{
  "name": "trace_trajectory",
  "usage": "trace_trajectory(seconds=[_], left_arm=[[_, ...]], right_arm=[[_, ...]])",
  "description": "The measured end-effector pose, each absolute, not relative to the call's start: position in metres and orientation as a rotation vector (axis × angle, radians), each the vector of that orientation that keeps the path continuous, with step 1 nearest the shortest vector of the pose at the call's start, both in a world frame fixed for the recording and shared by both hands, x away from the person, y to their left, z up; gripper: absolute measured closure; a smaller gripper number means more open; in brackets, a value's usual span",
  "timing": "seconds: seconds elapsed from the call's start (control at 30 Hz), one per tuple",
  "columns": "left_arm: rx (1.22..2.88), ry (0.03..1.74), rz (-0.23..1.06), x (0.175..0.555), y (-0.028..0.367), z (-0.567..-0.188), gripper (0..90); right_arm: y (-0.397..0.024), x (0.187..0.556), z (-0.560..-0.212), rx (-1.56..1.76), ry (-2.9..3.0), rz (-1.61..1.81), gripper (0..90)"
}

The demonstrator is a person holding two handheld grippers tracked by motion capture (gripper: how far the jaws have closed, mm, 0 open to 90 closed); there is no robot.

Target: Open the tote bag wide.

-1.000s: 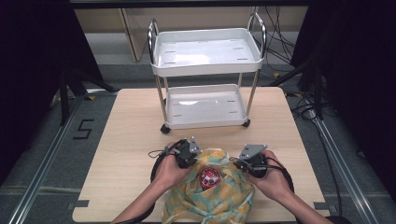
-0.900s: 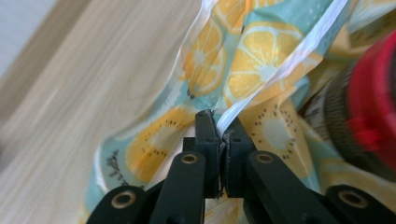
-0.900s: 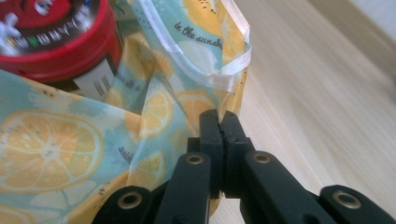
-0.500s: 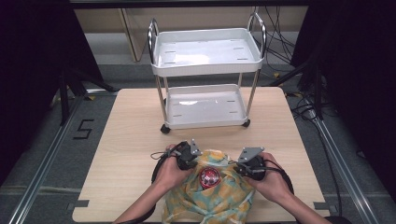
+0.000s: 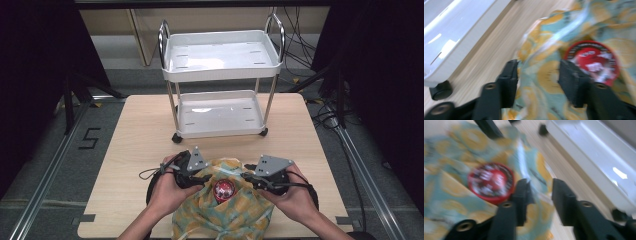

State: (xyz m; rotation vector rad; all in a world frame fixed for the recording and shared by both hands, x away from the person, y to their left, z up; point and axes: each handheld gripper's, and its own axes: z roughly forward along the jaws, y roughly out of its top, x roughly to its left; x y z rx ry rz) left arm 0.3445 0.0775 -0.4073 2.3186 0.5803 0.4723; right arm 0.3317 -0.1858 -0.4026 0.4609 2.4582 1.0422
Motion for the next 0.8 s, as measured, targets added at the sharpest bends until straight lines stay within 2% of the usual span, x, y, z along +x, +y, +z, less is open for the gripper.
trace_trajectory(seconds=[0.17, 0.3, 0.57, 0.7, 0.8], left_arm=[[2.355, 0.519, 0.415, 0.335, 0.065, -0.413, 67.6], [2.352, 0.548, 0.418, 0.342, 0.06, -0.418, 73.9], [2.372, 0.618, 0.413, 0.366, 0.056, -0.43, 79.1], [2.406, 0.628, 0.391, 0.375, 0.053, -0.44, 80.9], [2.431, 0.658, 0.328, 0.378, 0.053, -0.443, 83.3]], right_arm=[[-0.174, 0.321, -0.406, 0.425, 2.586, 1.06, 89.5], [-0.17, 0.325, -0.419, 0.461, 2.633, 1.008, 90.0], [-0.168, 0.345, -0.444, 0.568, 2.69, 0.941, 89.9], [-0.165, 0.347, -0.451, 0.603, 2.695, 0.955, 88.9], [-0.165, 0.348, -0.454, 0.645, 2.701, 0.953, 89.8]])
